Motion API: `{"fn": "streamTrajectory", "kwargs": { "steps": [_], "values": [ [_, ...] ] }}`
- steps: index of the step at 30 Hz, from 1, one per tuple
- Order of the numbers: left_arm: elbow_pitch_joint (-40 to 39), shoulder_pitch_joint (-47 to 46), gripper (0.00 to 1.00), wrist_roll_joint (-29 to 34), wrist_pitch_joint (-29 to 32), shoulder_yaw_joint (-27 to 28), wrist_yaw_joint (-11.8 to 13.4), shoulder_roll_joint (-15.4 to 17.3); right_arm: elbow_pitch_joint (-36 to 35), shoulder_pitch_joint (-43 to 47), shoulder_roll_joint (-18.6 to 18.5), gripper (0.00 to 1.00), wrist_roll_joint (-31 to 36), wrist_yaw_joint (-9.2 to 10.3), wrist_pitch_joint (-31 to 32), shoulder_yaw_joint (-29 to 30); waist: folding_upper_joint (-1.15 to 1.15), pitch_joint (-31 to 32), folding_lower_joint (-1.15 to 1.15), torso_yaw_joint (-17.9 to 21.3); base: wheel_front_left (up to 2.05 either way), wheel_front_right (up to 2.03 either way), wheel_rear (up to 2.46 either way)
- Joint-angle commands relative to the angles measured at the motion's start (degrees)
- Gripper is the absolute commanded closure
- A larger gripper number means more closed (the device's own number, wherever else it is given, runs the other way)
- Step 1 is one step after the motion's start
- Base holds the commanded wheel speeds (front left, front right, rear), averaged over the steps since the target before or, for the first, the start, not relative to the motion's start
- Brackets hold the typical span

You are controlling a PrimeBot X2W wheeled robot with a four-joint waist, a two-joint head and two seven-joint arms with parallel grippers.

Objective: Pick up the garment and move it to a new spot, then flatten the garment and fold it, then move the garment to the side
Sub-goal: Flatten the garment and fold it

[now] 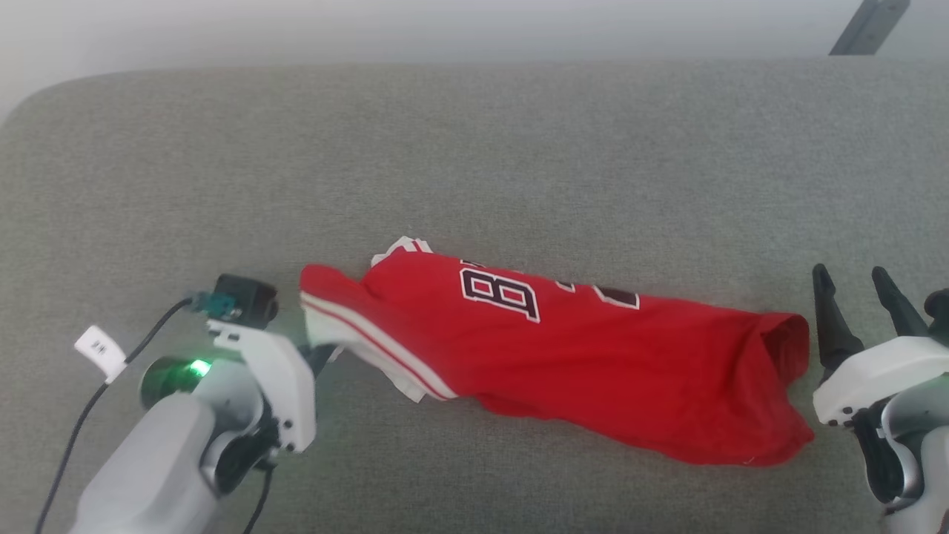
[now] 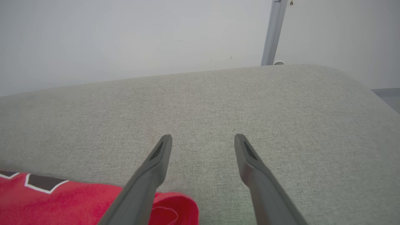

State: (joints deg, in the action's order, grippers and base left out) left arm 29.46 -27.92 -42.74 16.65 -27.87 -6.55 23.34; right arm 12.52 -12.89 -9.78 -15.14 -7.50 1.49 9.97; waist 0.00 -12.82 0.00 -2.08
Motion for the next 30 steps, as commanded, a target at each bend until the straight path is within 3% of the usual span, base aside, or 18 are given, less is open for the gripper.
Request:
{"fn": "streamTrajectory", "kwargs": {
  "steps": [1,13,17,21,22,23,24,25,26,30],
  "values": [
    [-0.25,1.98,1.00,0.25,1.09,0.16,1.45,1.16,0.47,0.24,-0.34,0.00,-0.15,0.01,-0.48,0.26,0.00,0.44,0.00,-0.42,0.00,0.00,0.00],
    [-11.17,12.59,1.00,-1.04,12.80,1.08,10.68,10.20,3.02,1.53,-1.14,0.00,-0.82,0.01,0.86,-0.17,0.00,3.00,0.00,-3.57,0.00,0.00,0.00],
    [-13.01,14.77,1.00,-0.89,15.44,0.69,12.79,11.62,3.59,1.16,-1.54,0.00,-1.51,0.01,1.35,-1.71,0.00,3.72,0.00,-4.03,0.00,0.00,0.00],
    [-14.35,15.33,0.97,-0.93,13.94,1.34,13.50,11.57,3.49,0.72,-1.99,0.00,-2.24,0.01,1.74,-3.48,0.00,4.14,0.00,-4.29,0.00,0.00,0.00],
    [-14.49,15.40,0.65,-1.22,13.28,1.77,13.73,11.22,3.35,0.66,-2.10,0.00,-2.69,0.01,1.88,-3.94,0.00,4.20,0.00,-4.37,0.00,0.00,0.00],
    [-14.49,15.40,0.65,-1.22,13.28,1.77,13.73,11.22,3.35,0.66,-2.10,0.00,-2.69,0.01,1.88,-3.94,0.00,4.20,0.00,-4.37,0.00,0.00,0.00],
    [-14.48,15.72,0.51,-1.25,13.15,1.70,13.72,11.30,3.30,0.68,-2.44,0.00,-2.77,0.01,1.93,-4.27,0.00,4.28,0.00,-4.45,0.00,0.00,0.00],
    [-14.65,15.85,0.08,-0.83,12.68,1.72,13.95,11.43,3.15,0.55,-2.69,0.00,-3.02,0.01,1.89,-4.77,0.00,4.34,0.00,-4.56,0.00,0.00,0.00],
    [-14.79,15.80,0.00,-0.92,12.08,2.09,14.20,11.26,2.98,0.37,-2.80,0.00,-3.42,0.01,2.05,-5.58,0.00,4.40,0.00,-4.71,0.00,0.00,0.00],
    [-15.58,15.93,0.00,-1.53,10.15,2.98,14.35,10.83,1.89,-0.35,-4.00,0.00,-5.57,0.01,3.13,-9.85,0.00,4.75,0.00,-5.44,0.00,0.00,0.00]
  ]
}}
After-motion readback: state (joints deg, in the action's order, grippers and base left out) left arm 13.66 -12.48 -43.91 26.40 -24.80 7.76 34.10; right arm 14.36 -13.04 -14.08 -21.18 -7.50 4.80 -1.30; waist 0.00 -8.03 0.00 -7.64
